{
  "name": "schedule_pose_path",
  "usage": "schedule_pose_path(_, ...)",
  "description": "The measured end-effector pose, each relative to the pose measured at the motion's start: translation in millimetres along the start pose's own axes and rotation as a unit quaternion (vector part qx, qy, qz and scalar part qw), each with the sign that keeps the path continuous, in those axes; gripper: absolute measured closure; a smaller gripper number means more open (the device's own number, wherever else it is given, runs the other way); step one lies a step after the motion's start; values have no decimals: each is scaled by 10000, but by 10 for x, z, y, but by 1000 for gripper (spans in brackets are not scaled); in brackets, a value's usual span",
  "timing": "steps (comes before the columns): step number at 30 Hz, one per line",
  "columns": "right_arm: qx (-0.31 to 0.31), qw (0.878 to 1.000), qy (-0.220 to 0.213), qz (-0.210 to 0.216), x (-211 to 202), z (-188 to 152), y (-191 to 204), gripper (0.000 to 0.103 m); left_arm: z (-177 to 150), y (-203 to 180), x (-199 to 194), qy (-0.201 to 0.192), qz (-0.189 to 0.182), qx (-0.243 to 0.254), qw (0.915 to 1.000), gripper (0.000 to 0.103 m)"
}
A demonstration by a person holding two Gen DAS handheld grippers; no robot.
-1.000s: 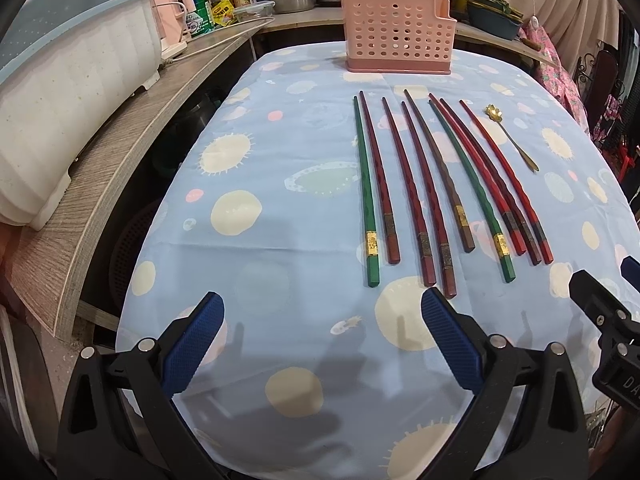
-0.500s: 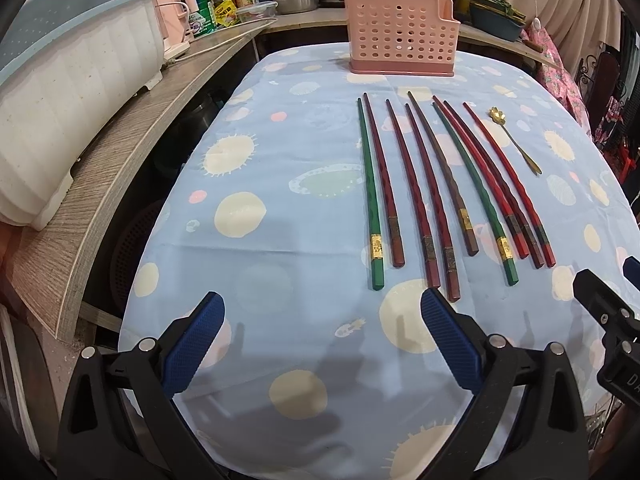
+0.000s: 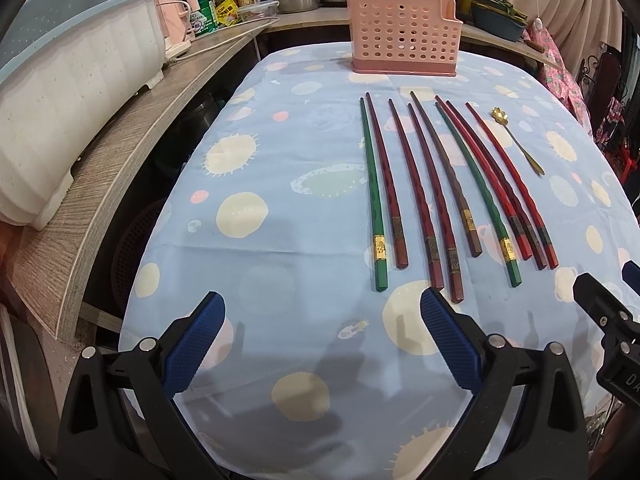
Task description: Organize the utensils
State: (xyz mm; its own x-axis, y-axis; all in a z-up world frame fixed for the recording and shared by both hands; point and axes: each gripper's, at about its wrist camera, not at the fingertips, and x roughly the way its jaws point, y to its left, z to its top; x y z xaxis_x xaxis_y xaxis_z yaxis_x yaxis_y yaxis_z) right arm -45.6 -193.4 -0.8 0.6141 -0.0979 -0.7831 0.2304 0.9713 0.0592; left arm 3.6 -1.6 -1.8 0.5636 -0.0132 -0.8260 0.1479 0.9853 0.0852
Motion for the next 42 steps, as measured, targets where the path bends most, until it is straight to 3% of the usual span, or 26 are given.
schedule_pose_path(17,39,10000,28,-19,165,225,-104,7,174,49,414,329,-155,-90,9993,20)
schedule_pose_path(26,24,10000,20,-15,302,406,-140,7,239,18,568,406,-218,-57,9989,31)
schedule_pose_path(29,17,10000,34,-18,371,490,-157,12,280,17,583,412,-315,-72,9986,40)
schedule_pose_path(33,46,10000,-16,-69,490,626,-207,18,339,8,597,425,-451,-81,9980,60)
schedule_pose_path(39,292,9995,111,-64,768,830,-355,36,394,33,612,458,-559,-110,9973,90)
schedule_pose_path(42,411,9989,207,-27,898,915,-411,47,421,40,625,498,-620,-144,9967,94)
